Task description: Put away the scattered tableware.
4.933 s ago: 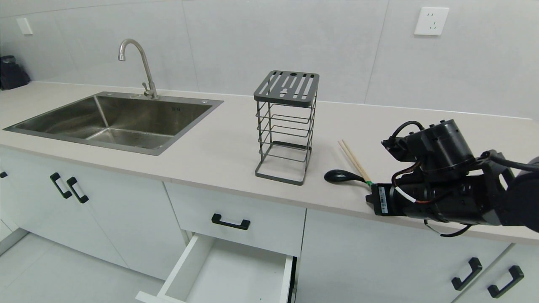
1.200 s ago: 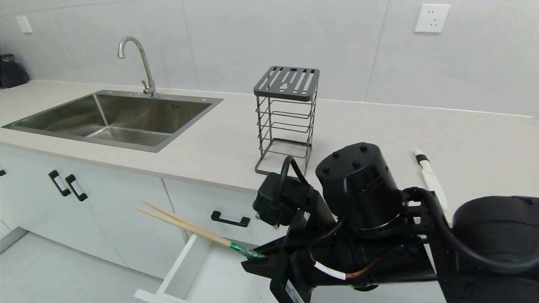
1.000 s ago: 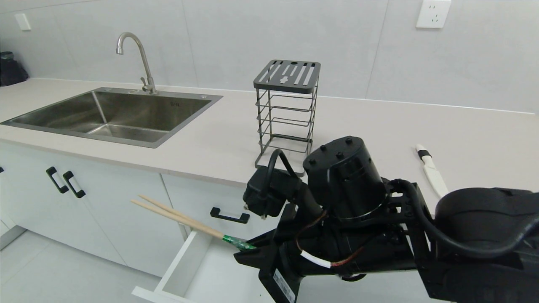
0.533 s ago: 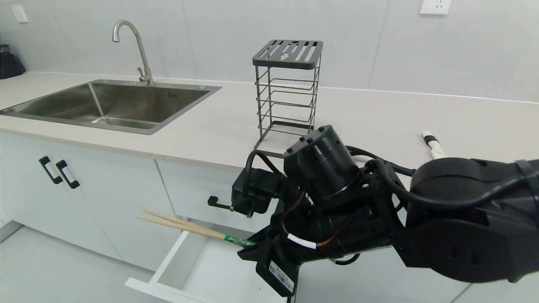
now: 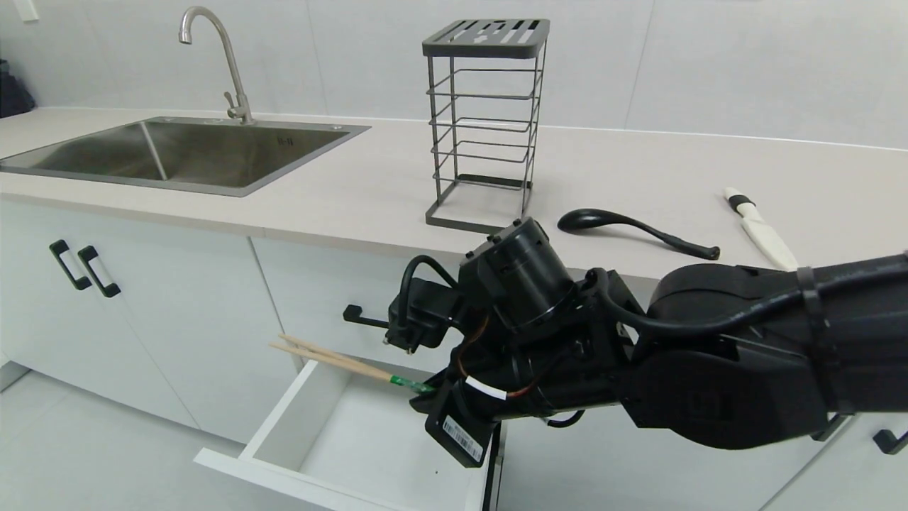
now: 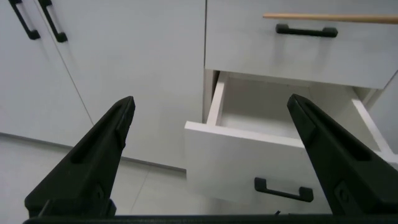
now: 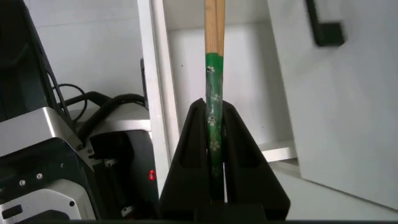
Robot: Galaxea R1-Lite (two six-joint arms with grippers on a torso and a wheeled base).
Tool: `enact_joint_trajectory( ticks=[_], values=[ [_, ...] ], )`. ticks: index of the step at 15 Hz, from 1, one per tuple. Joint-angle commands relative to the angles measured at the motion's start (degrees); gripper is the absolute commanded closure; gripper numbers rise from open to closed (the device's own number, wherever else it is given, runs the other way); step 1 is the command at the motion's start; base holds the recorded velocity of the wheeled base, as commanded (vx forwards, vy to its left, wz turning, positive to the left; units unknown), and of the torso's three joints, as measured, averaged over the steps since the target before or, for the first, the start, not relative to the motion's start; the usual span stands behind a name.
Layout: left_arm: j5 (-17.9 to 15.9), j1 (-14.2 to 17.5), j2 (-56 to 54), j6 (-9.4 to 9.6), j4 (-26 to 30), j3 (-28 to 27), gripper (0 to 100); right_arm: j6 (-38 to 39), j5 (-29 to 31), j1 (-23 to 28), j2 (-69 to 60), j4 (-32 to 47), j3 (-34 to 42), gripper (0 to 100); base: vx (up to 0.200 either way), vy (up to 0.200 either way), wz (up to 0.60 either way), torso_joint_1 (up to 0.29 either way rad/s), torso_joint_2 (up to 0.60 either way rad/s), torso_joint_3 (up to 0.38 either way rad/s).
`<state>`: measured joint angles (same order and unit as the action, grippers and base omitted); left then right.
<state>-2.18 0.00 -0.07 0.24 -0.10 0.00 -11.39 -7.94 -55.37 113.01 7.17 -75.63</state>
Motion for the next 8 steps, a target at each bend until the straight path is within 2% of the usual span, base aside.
enact_joint_trajectory(
  ticks=[1,4,8],
  values=[
    [0.0,0.0,0.1,0.02,0.0,0.0,0,0.0,0.0,0.0,0.4,0.0,0.8,100,0.000,0.000,0.00,-0.159,0.44,0.271],
    [0.0,0.0,0.1,0.02,0.0,0.0,0,0.7,-0.2,0.0,1.6,-0.3,0.7,100,0.000,0.000,0.00,-0.142,0.40,0.261],
    [0.0,0.0,0.1,0.02,0.0,0.0,0,0.1,-0.4,0.5,1.7,-0.3,0.7,100,0.000,0.000,0.00,-0.032,0.09,0.047]
  ],
)
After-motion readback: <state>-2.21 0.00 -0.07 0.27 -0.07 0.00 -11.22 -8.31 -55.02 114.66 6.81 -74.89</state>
